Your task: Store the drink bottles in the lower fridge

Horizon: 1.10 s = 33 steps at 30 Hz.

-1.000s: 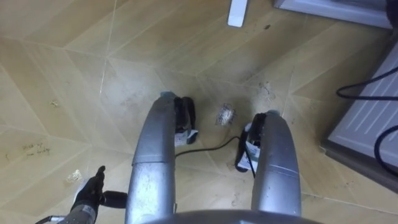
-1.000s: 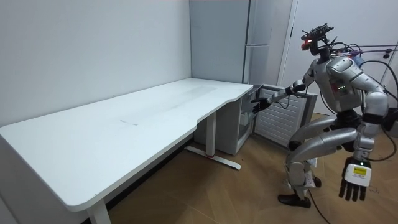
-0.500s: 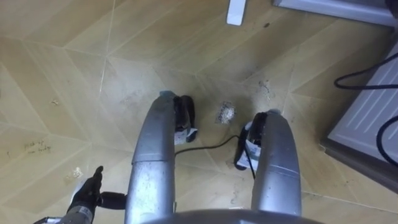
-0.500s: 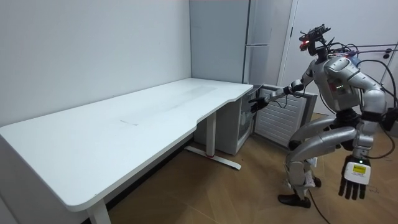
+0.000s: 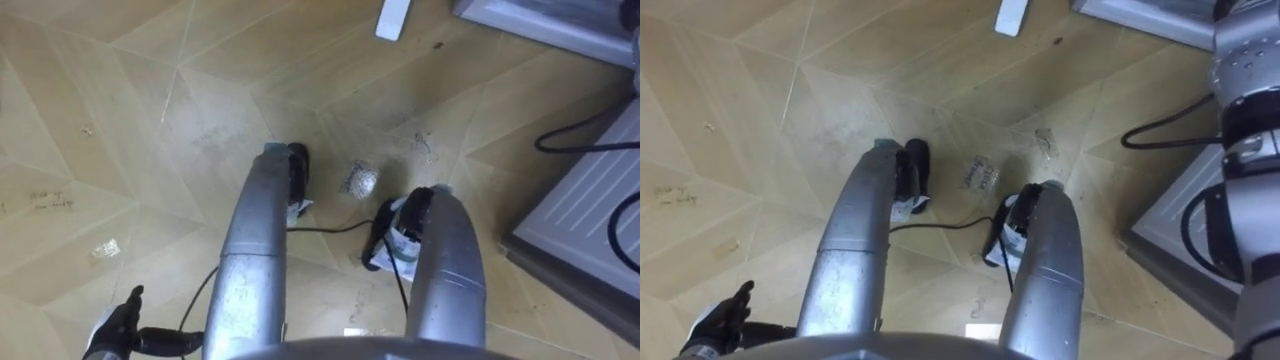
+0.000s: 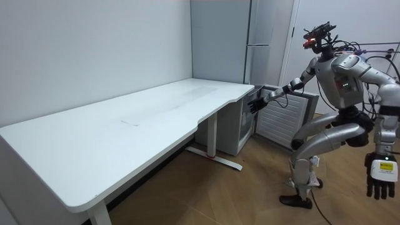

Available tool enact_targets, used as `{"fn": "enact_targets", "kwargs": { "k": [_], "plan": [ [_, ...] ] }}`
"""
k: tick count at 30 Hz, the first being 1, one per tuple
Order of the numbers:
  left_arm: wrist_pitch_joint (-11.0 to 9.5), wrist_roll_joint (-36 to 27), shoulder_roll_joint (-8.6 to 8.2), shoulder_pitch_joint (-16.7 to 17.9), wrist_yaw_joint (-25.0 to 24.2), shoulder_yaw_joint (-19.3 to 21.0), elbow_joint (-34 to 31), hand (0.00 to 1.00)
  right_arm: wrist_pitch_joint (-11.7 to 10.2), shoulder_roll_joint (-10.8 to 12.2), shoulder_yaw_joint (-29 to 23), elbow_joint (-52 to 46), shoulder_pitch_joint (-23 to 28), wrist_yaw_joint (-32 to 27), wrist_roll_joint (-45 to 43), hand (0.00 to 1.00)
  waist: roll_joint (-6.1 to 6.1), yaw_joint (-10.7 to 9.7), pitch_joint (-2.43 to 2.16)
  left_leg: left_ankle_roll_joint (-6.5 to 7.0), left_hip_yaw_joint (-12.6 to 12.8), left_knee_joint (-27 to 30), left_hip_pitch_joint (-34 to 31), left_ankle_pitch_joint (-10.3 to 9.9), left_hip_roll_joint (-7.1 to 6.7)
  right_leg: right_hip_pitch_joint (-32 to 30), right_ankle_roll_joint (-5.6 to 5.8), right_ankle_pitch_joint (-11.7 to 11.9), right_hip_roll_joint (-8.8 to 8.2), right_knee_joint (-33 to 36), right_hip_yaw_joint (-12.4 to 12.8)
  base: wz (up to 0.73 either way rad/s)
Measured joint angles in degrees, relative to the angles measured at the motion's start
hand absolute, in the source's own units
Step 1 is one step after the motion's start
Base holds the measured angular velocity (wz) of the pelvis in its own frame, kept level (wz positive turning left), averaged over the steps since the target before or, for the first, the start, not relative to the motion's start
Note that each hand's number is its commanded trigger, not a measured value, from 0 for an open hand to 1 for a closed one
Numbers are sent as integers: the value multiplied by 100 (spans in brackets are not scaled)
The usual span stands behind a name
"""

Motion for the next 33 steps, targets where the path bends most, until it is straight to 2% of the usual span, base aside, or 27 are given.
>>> {"fn": "enact_targets", "kwargs": {
  "k": [6, 10, 15, 17, 20, 25, 29, 31, 33],
  "plan": [
    [-2, 0, 3, 26, -79, 20, -108, 0, -150, -2, 3, 13, 47, -104, 4, 0, 3, 138, 0, -51, -90, -47, 0, 55, -37, 48, -67, -29, -45, -1, -119, 8],
    [-5, -17, 4, 26, -156, 13, -166, 0, -311, -3, 107, 14, 153, -104, 3, 0, 3, 272, 1, -70, -124, -46, 6, 73, 4, 65, -87, -35, -41, 4, -163, 1],
    [-16, -29, 26, 29, -304, 14, -169, 0, -337, -11, 167, 13, 247, -101, 2, 0, 20, 401, 8, -88, -139, -31, 54, 66, 1, 128, -96, -42, -19, 2, -179, 0],
    [-15, -22, 29, 29, -359, 13, -193, 0, -289, -11, 204, 13, 275, -78, -21, 0, 74, 436, 25, -96, -167, -32, 141, 60, -2, 236, -94, -52, -25, -20, -208, 3],
    [-14, -3, 48, 28, -365, 17, -192, 0, -178, -11, 220, 11, 326, 15, -150, 0, 86, 451, 26, -104, -195, -45, 236, 54, -9, 337, -85, -61, -23, -43, -209, -1],
    [-9, 1, 59, 27, -476, 25, -182, 0, 84, -15, 223, 16, 561, 602, -239, 0, 139, 512, 32, -121, -207, -61, 670, -41, -13, 801, -68, -85, 41, -187, -213, -6],
    [-21, -11, 145, 1, -607, 21, -137, 0, 168, -40, 441, 68, 697, 1262, -421, 0, 176, 542, 41, -134, -230, -134, 1159, -156, -25, 1345, -16, -131, 68, -377, -248, 1],
    [-90, -17, 165, -25, -636, 68, 34, 0, 168, -75, 404, 91, 1157, 1721, -534, 0, 228, 539, 33, -128, -303, -231, 1496, -220, -60, 1764, 39, -158, 70, -603, -355, 14],
    [-97, -19, 165, -108, -694, 38, 285, 0, 168, -77, 360, 113, 1395, 2006, -650, 0, 274, 502, 36, -107, -306, -300, 1702, -264, -80, 2018, 82, -159, 62, -743, -389, 7]
  ]
}}
